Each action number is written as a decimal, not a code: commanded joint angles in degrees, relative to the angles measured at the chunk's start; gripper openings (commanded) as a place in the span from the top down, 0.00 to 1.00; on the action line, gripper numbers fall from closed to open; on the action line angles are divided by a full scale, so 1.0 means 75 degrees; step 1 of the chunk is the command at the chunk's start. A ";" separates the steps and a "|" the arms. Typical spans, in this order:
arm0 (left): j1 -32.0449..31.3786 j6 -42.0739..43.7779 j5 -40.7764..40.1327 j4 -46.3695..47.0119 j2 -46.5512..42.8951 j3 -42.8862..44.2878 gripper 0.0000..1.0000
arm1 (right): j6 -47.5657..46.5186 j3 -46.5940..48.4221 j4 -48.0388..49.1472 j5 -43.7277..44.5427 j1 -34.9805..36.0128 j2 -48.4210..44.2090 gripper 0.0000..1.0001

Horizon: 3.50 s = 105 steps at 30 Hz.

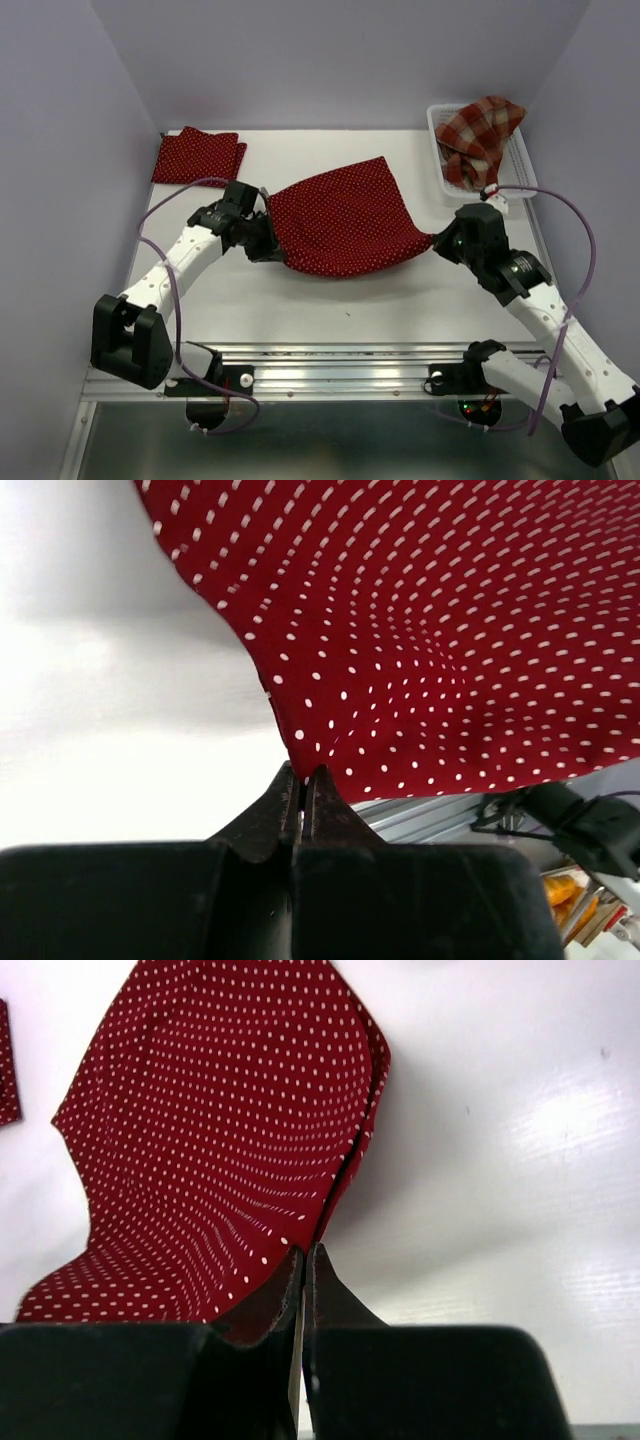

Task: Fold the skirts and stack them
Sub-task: Fold the skirt

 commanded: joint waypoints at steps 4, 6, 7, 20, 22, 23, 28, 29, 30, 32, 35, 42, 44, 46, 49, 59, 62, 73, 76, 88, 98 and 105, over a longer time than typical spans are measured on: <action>0.0677 0.0249 0.0232 -0.0386 0.0649 0.1606 1.00 | -0.1407 0.1441 0.1162 0.1589 -0.0040 0.1639 1.00; 0.0957 0.0108 0.0208 -0.0211 0.0848 0.1910 1.00 | -0.1782 0.1793 0.1745 0.1988 -0.0040 0.2179 0.99; 0.1017 0.0038 0.0162 -0.0129 0.0906 0.2005 1.00 | -0.2015 0.1875 0.2005 0.2072 -0.0040 0.2345 0.99; 0.1720 -0.0512 -0.0506 -0.0270 0.2581 0.3728 1.00 | -0.3177 0.4054 0.4210 -0.0176 -0.1200 0.5848 0.99; 0.1756 -0.0595 -0.0495 -0.0164 0.2735 0.3834 1.00 | -0.3282 0.4510 0.4385 -0.0410 -0.1200 0.6481 0.99; 0.1779 -0.0665 -0.0425 -0.0048 0.2956 0.3869 1.00 | -0.3376 0.4675 0.4456 -0.0435 -0.1270 0.6669 0.99; 0.1780 -0.0864 -0.0354 0.0490 0.3613 0.3998 1.00 | -0.3739 0.5601 0.4503 -0.0587 -0.1271 0.7968 0.99; 0.1791 -0.0934 -0.0366 0.0609 0.3777 0.3987 1.00 | -0.3752 0.5881 0.4503 -0.0587 -0.1271 0.8157 0.99; 0.1803 -0.1039 -0.0424 0.0691 0.3859 0.4010 1.00 | -0.3752 0.6012 0.4503 -0.0576 -0.1271 0.8368 0.99; 0.1803 -0.1099 -0.0611 0.0774 0.4128 0.4220 1.00 | -0.3612 0.6235 0.4503 -0.0494 -0.1271 0.8884 0.99; 0.1826 -0.1193 -0.1138 0.0879 0.4514 0.4583 1.00 | -0.3494 0.6575 0.4503 -0.0412 -0.1271 0.9422 0.99; 0.1873 -0.1286 -0.1525 0.0808 0.5348 0.5287 0.86 | -0.3529 0.7348 0.4515 -0.0388 -0.1271 1.0407 0.99; 0.1885 -0.1415 -0.1620 0.1007 0.5453 0.5322 0.68 | -0.3413 0.7489 0.4527 -0.0318 -0.1271 1.0572 0.99; 0.1897 -0.1451 -0.1666 0.1148 0.5547 0.5497 0.57 | -0.3365 0.7594 0.4515 -0.0330 -0.1271 1.0794 0.99; 0.1920 -0.1381 -0.1713 0.1266 0.5793 0.5964 0.35 | -0.3354 0.7852 0.4503 -0.0318 -0.1271 1.0971 0.95; 0.1920 -0.0912 -0.2100 0.1558 0.5033 0.5699 0.01 | -0.3822 0.7116 0.4363 -0.1500 -0.1271 0.9942 0.00; 0.1897 -0.0492 -0.1937 0.1932 0.4612 0.4858 0.01 | -0.3962 0.6112 0.4584 -0.2224 -0.1271 0.9192 0.00; 0.1428 0.0986 -0.1046 0.2496 0.4282 0.3096 0.01 | -0.3986 0.3822 0.4914 -0.3377 -0.1271 0.7609 0.00; 0.1229 0.1197 -0.1150 0.2345 0.4574 0.3154 0.01 | -0.4033 0.3577 0.4913 -0.3306 -0.1271 0.7398 0.00; 0.1065 0.0999 -0.1725 0.2180 0.5360 0.3166 0.01 | -0.4244 0.3224 0.4750 -0.3013 -0.1271 0.6824 0.00; 0.0877 0.1069 -0.1514 0.2180 0.5840 0.3412 0.40 | -0.4279 0.3189 0.4714 -0.2791 -0.1271 0.6753 0.00; 0.0877 0.0999 -0.1783 0.1969 0.5993 0.3611 1.00 | -0.4326 0.3119 0.4726 -0.2685 -0.1271 0.6671 0.00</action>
